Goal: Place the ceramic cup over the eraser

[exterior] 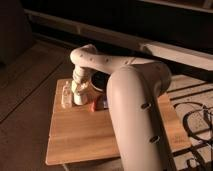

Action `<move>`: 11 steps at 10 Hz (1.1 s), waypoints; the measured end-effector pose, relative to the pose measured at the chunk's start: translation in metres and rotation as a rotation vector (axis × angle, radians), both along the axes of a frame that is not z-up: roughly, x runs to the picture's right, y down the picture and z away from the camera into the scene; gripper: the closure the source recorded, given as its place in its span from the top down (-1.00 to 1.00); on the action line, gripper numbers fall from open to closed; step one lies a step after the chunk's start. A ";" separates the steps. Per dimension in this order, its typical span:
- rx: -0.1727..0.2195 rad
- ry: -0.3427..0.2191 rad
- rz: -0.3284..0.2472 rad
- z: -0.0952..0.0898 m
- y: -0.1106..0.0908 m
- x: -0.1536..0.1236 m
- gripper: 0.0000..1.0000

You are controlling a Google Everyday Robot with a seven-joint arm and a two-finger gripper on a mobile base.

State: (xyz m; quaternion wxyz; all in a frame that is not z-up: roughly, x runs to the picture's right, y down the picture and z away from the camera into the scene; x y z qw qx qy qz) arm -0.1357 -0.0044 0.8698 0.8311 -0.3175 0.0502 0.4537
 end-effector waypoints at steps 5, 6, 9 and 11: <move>0.012 0.026 0.025 0.009 -0.008 0.006 -0.99; 0.010 0.015 0.027 0.008 -0.008 0.002 -0.89; -0.010 -0.037 0.047 0.004 -0.004 -0.013 -0.26; -0.025 -0.048 0.051 0.004 -0.001 -0.015 0.14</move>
